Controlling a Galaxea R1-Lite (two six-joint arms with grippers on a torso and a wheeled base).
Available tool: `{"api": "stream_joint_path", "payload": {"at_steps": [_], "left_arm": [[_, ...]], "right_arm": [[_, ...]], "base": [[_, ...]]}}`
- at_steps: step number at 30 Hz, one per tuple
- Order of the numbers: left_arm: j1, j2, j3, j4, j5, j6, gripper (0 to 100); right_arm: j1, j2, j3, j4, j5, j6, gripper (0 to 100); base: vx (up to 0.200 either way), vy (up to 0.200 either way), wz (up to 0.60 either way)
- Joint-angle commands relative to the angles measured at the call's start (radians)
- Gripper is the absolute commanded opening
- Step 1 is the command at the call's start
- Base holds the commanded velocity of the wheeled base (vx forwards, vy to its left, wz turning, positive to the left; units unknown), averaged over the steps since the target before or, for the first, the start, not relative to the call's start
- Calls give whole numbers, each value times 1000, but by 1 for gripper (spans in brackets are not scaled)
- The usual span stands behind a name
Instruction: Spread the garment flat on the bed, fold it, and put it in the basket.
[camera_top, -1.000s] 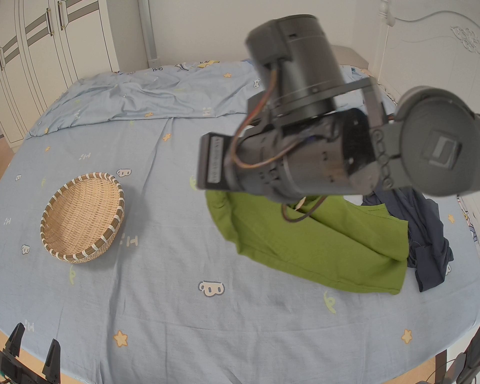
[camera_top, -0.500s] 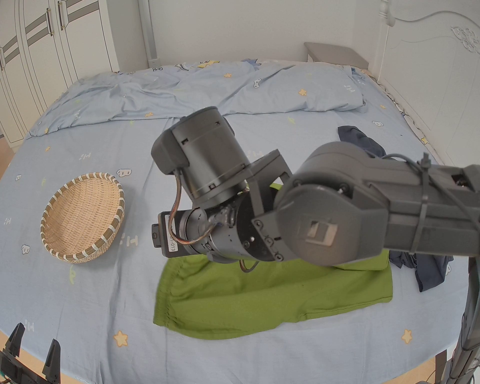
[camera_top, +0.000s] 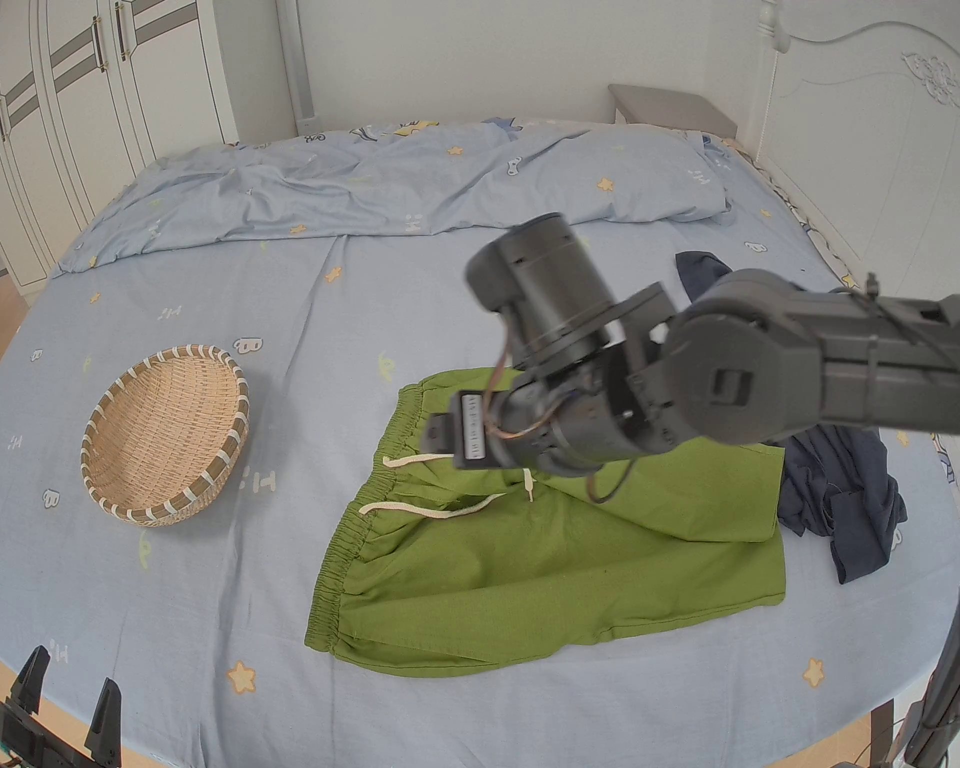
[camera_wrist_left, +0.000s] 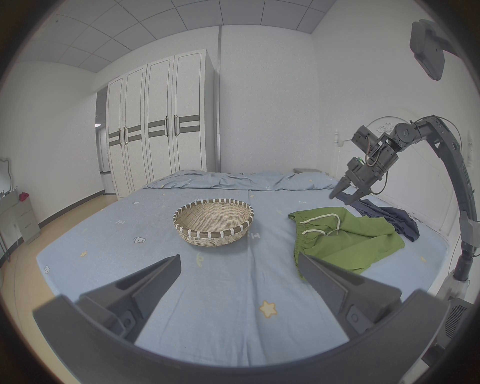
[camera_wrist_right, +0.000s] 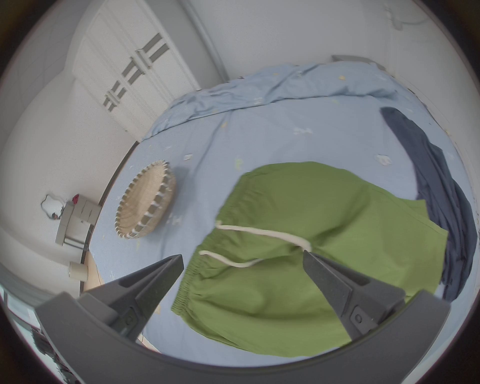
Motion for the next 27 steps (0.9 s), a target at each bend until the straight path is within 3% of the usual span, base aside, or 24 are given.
{"api": "stream_joint_path", "payload": {"at_steps": [1,8,12,18,19,20,23,25,27], "left_arm": [[-2,-7,18,0,-4,13,100],[0,-9,18,-1,-6,23,100],[1,-12,18,-9,-18,89,100],[1,-12,18,-17,-27,92,100],[-3,-1,-34,-43,-29,76,100],[-19,30,-160,-78,-36,8,100],[-172,263,-555,-4,-39,-377,100],[-278,380,-679,132,-47,-429,100],[-414,492,-705,279,-53,-444,100]], "right_arm": [[-274,-428,414,-79,150,42,100],[-472,-791,905,-378,281,26,100],[-499,-865,1023,-393,285,-69,100],[-489,-896,1054,-398,290,-78,100],[-489,-894,1054,-402,292,-78,100],[-493,-888,1055,-409,292,-80,100],[-501,-882,1074,-450,292,-83,100],[-507,-868,1098,-494,289,-89,100],[-513,-851,1132,-559,278,-81,100]], "base": [[0,0,0],[0,0,0],[0,0,0],[0,0,0],[0,0,0],[0,0,0],[0,0,0],[0,0,0],[0,0,0]]}}
